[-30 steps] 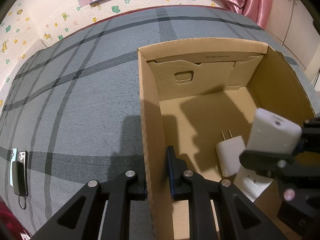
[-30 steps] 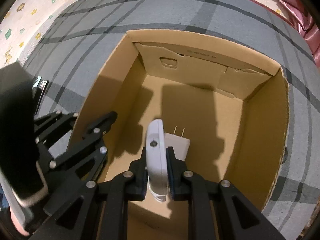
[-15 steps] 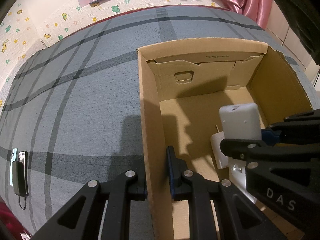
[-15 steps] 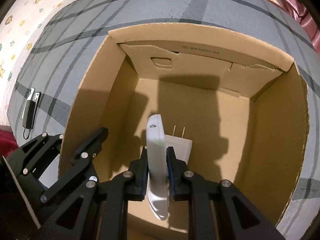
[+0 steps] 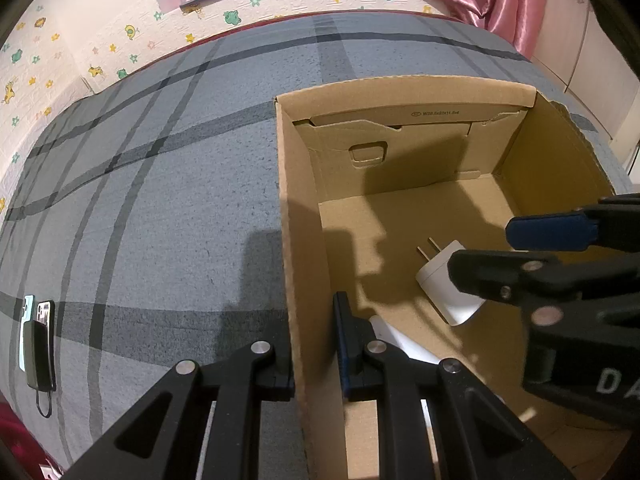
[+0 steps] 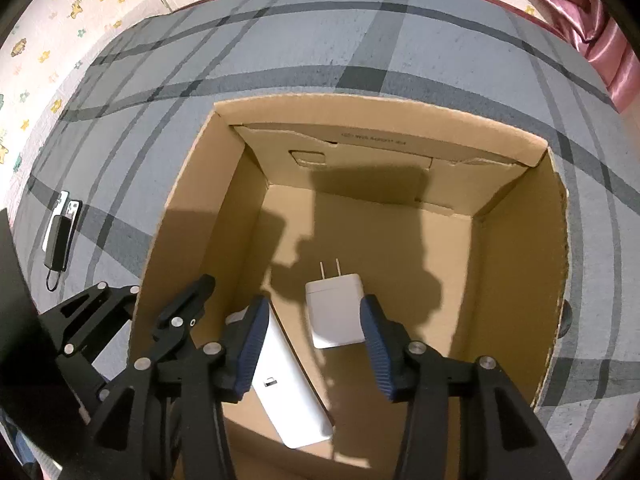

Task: Organize rigid objects
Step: 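Open the right tool and release the white power bank in the box, then move the right tool out of the box over the black tape roll, then close the right tool on the black tape roll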

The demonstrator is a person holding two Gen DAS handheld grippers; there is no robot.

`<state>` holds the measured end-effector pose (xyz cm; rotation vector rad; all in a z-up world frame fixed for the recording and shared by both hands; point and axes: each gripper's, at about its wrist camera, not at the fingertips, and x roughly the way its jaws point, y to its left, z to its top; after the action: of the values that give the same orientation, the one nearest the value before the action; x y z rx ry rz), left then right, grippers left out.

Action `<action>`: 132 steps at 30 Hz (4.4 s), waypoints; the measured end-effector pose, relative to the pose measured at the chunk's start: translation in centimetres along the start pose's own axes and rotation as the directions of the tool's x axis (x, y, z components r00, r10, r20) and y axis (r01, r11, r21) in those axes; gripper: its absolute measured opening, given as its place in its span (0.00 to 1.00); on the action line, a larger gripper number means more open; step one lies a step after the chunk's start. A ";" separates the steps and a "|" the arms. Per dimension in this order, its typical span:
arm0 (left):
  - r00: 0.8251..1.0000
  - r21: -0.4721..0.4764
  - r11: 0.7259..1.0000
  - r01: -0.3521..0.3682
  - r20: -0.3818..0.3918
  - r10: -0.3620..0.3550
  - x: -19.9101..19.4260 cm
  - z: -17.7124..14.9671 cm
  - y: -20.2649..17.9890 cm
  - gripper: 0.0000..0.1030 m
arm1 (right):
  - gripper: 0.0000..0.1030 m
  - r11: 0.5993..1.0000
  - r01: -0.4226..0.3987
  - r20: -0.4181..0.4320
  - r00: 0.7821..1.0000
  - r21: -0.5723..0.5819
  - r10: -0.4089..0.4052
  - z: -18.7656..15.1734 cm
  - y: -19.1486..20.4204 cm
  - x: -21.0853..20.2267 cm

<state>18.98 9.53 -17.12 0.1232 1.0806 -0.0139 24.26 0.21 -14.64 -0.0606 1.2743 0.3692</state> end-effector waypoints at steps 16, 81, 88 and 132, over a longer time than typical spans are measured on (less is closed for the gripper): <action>1.000 0.005 1.000 -0.010 0.001 0.010 0.0 -0.1 -0.3 0.15 | 0.74 0.999 0.054 0.110 0.993 0.001 -0.054 0.0 -0.5 -3.4; 1.000 0.012 0.999 -0.031 0.000 0.031 -0.2 0.0 -0.7 0.15 | 0.97 0.956 0.235 0.293 0.915 0.174 -0.278 -10.1 -18.3 -4.9; 0.999 0.015 0.999 -0.035 0.001 0.035 -0.2 0.0 -0.7 0.15 | 0.97 0.956 0.218 0.305 0.913 0.195 -0.270 -10.1 -18.5 -4.0; 0.999 0.013 0.999 -0.034 0.003 0.034 -0.2 -0.1 -0.6 0.15 | 0.40 0.969 0.176 0.279 0.935 0.174 -0.220 -9.1 -18.0 -2.3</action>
<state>18.73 8.94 -17.06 0.1530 1.0754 0.0092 20.79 -19.51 -18.09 -0.0081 0.9835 0.1026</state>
